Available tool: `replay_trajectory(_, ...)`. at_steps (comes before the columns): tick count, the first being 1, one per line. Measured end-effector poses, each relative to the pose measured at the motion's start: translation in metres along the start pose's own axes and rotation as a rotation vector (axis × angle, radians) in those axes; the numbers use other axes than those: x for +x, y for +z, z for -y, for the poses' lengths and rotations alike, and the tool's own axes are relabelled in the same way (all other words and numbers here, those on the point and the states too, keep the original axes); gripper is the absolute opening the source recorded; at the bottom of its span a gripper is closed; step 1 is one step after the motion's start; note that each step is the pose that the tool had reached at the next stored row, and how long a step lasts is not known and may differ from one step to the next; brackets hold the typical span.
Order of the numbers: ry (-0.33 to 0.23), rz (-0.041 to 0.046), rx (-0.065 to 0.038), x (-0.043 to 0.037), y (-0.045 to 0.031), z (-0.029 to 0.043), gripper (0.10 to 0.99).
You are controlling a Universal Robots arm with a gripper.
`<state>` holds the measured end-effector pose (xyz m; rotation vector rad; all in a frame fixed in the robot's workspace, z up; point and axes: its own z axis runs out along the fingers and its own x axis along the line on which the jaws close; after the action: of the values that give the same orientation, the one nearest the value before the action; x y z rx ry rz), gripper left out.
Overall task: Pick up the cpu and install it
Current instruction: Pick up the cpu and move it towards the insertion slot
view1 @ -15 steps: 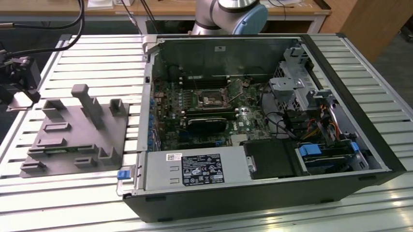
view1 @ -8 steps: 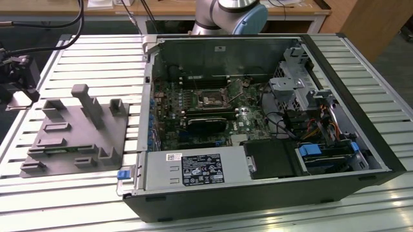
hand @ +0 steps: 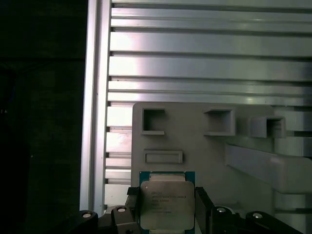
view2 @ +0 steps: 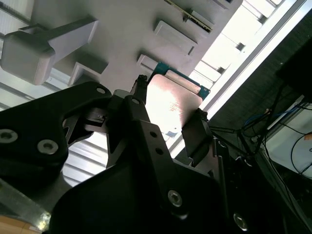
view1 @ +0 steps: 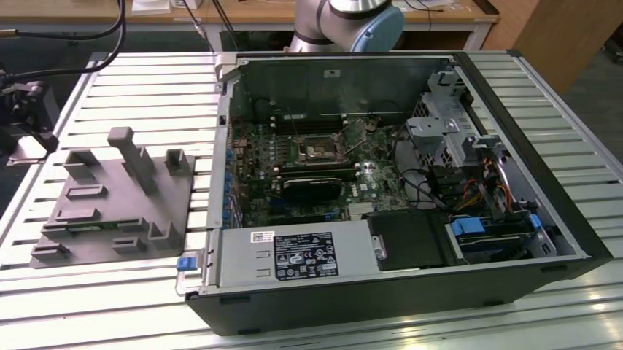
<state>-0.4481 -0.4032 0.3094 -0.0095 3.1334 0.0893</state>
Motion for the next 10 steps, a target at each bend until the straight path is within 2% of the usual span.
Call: replay_trajectory(10, 0.000, 0.0001, 0.000, 0.0000, -0.0035, -0.0002, 0.537)
